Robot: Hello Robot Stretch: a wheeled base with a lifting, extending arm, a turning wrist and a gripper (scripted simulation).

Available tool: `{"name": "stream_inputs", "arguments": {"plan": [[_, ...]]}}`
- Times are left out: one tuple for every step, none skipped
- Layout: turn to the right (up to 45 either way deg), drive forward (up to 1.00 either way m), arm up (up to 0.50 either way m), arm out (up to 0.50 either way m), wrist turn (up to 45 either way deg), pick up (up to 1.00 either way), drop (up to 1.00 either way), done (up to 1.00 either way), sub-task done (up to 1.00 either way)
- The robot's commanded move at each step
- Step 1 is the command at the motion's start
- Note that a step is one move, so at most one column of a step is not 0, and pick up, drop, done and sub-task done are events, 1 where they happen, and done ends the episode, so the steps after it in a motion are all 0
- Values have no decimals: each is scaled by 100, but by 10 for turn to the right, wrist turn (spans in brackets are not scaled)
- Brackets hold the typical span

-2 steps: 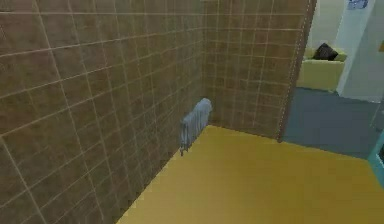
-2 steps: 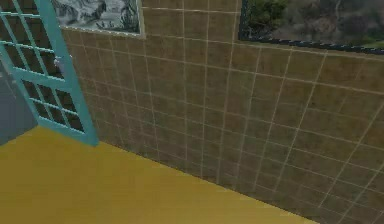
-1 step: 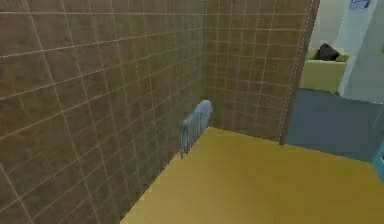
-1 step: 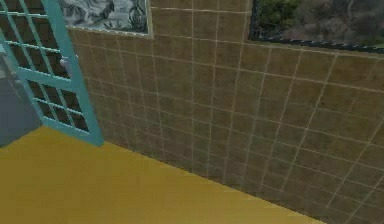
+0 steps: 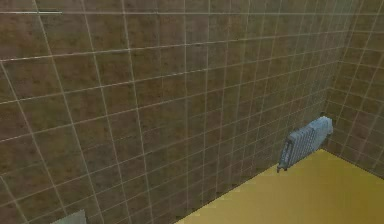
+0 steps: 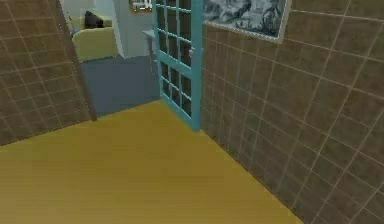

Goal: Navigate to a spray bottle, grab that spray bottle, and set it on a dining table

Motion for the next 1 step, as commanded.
{"name": "stream_inputs", "arguments": {"plan": [[0, 35, 0, 0, 0, 0, 0, 0, 0]]}}
